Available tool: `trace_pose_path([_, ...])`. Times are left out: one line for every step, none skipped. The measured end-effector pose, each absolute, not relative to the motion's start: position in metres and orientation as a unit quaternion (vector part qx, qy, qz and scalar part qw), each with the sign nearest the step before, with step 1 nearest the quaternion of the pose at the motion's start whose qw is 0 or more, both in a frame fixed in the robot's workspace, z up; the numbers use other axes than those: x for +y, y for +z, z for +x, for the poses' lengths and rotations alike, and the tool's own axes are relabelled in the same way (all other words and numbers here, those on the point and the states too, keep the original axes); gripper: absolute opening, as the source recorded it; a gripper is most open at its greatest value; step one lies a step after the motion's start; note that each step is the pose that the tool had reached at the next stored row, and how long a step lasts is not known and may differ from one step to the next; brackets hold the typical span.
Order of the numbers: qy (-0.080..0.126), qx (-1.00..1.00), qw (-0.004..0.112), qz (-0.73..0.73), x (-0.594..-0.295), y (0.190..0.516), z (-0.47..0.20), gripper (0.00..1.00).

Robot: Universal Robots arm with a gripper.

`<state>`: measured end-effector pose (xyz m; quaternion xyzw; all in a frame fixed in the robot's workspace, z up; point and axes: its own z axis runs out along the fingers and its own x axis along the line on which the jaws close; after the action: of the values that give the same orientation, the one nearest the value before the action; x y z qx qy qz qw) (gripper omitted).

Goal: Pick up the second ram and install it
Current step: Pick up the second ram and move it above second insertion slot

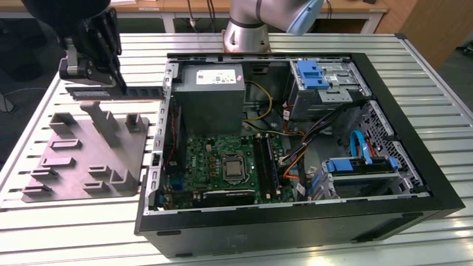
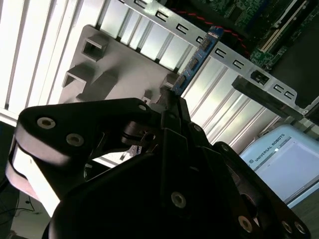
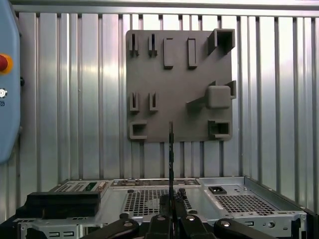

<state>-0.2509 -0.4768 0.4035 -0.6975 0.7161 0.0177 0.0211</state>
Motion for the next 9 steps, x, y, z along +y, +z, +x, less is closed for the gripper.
trace_pose_path([0.018,0.716,0.021,-0.697,-0.477,0.403,-0.249,0.14])
trace_pose_path([0.018,0.716,0.021,-0.697,-0.477,0.403,-0.248,0.14])
trace_pose_path([0.018,0.716,0.021,-0.697,-0.477,0.403,-0.246,0.14])
trace_pose_path([0.018,0.716,0.021,-0.697,-0.477,0.402,-0.244,0.14])
trace_pose_path([0.018,0.716,0.021,-0.697,-0.477,0.402,-0.243,0.14])
trace_pose_path([0.018,0.716,0.021,-0.697,-0.477,0.402,-0.241,0.14])
trace_pose_path([0.018,0.716,0.021,-0.697,-0.477,0.401,-0.24,0.14])
trace_pose_path([0.018,0.716,0.021,-0.697,-0.477,0.401,-0.238,0.14])
trace_pose_path([0.018,0.716,0.021,-0.697,-0.477,0.401,-0.236,0.14])
